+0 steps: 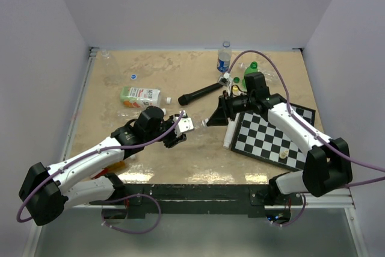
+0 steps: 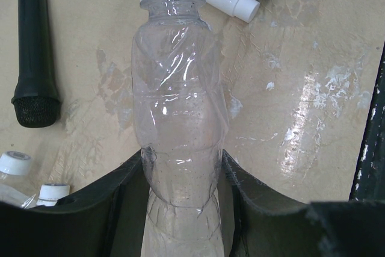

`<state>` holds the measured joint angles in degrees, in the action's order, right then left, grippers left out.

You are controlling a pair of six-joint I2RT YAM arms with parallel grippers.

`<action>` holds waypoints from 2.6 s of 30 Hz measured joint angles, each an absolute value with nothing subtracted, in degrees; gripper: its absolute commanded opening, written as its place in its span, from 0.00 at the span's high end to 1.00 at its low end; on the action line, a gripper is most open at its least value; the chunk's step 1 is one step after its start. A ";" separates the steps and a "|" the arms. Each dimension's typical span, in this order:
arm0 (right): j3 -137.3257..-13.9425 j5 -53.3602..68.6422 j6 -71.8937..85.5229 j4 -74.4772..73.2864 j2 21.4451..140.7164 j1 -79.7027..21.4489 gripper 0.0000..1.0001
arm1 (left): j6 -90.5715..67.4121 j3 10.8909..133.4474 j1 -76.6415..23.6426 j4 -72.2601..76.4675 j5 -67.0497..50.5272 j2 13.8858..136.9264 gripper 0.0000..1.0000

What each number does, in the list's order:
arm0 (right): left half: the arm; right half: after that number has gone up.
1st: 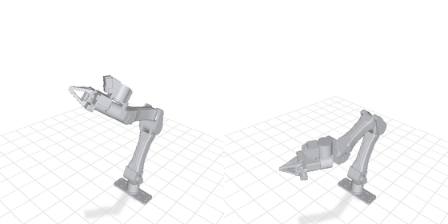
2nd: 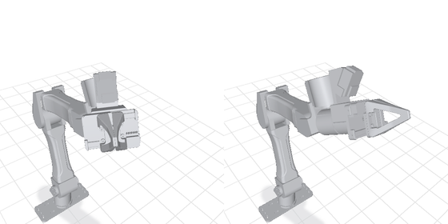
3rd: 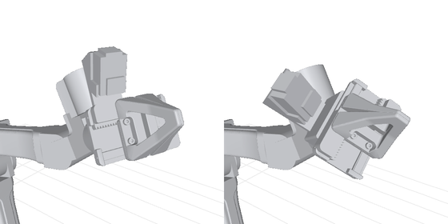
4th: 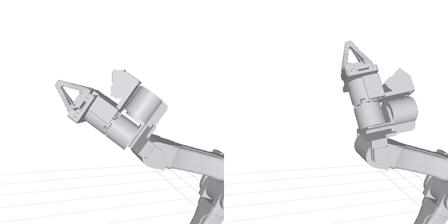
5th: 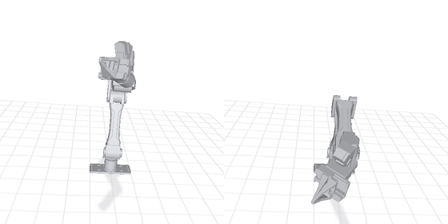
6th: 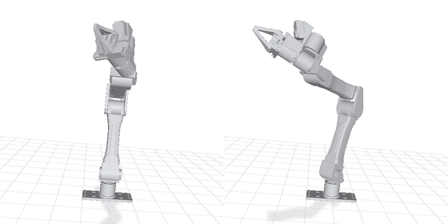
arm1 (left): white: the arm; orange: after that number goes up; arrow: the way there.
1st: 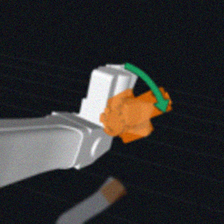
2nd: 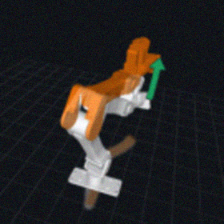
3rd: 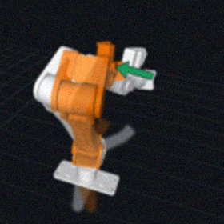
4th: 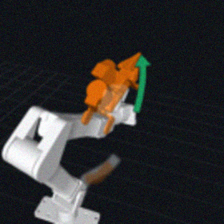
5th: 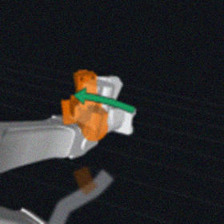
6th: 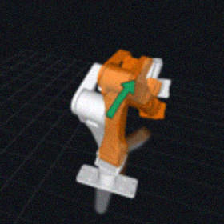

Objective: Unscrew the bottle caps
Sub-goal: Unscrew the bottle cap from the plastic bottle, then place the bottle cap at the center of the board.

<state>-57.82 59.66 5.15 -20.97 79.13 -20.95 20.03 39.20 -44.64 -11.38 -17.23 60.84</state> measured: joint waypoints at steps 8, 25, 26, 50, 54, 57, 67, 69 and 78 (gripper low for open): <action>-57.84 59.59 4.97 -20.99 79.88 -22.09 0.56 | 20.03 39.20 -44.64 -11.38 -17.19 60.84 1.00; -65.45 60.80 -24.95 -36.27 81.21 -23.14 1.00 | 20.03 39.20 -44.64 -10.87 -17.82 59.79 1.00; -67.44 61.21 -33.47 -40.38 81.89 -23.40 1.00 | 20.05 39.20 -44.66 -11.03 -17.91 59.70 1.00; -69.87 59.66 -103.26 -59.16 72.88 -15.68 1.00 | 20.08 39.09 -44.64 -11.29 -18.59 57.76 1.00; -66.39 58.04 -87.24 -51.24 68.58 -12.47 1.00 | 20.08 39.09 -44.64 -11.29 -18.20 57.19 1.00; -63.07 52.75 -71.22 -42.26 64.16 -10.74 1.00 | 20.08 39.07 -44.64 -11.29 -17.69 56.25 1.00; -62.04 37.47 -42.52 -28.53 71.40 6.35 0.97 | 20.08 39.05 -44.64 -10.68 -16.56 53.56 1.00; -62.04 35.51 -40.84 -28.05 75.44 9.26 0.97 | 20.08 38.94 -44.64 -10.57 -16.12 53.17 1.00; -63.53 33.69 -41.54 -30.02 79.24 3.97 0.95 | 18.65 37.89 -44.21 -8.32 -8.47 47.29 1.00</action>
<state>-63.53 33.69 -41.54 -30.02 79.24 3.97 18.65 37.89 -44.21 -8.32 -8.47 47.29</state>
